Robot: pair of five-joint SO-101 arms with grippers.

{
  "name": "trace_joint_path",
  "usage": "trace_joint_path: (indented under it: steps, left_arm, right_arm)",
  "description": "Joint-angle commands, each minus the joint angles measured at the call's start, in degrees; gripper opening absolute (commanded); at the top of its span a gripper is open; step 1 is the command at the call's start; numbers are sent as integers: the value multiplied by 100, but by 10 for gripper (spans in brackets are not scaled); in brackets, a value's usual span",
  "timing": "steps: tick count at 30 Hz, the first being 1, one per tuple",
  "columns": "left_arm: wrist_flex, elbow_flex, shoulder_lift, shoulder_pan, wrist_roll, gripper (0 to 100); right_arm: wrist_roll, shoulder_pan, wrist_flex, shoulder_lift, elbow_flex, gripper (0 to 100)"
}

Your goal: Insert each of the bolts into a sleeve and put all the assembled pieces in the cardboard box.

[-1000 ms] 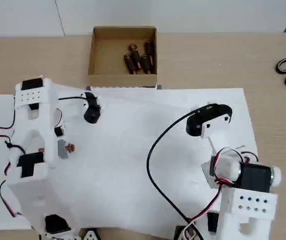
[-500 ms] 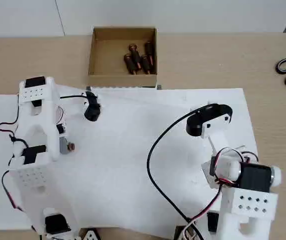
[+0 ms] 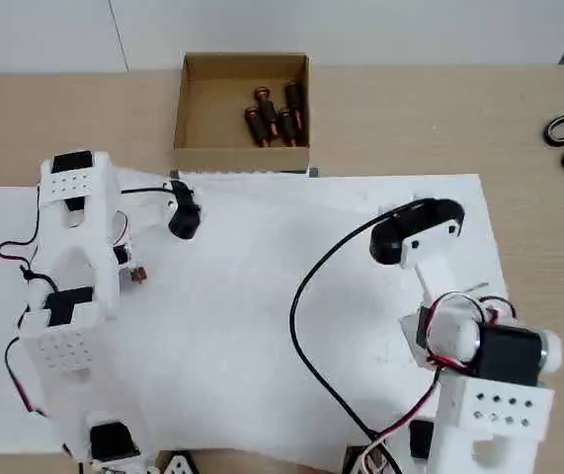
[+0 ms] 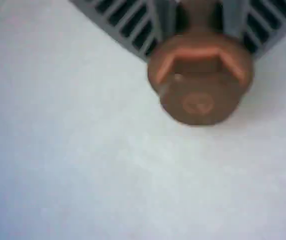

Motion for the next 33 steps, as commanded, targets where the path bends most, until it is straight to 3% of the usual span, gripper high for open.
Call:
trace_joint_path:
  steps: [1,8,16,21,26,33]
  left_arm:
    - [105,22,-949,202,105,5]
    - [97,646,-2954,791,1187,5]
    - [97,1068,-4800,1662,4009,5]
    - [26,1684,-5820,2110,4519,5]
    - [-791,2774,-7024,2251,6057,5]
    - [-2523,4945,-9266,2215,7640,5]
  right_arm:
    - [44,-57,75,-40,-308,3]
    - [18,-66,119,-75,-615,3]
    - [-202,-57,101,-1007,-695,4]
    - [-202,-40,84,-1982,-176,4]
    - [-413,-48,-356,-2835,580,3]
    - [-1688,-66,-1464,-4101,1978,3]
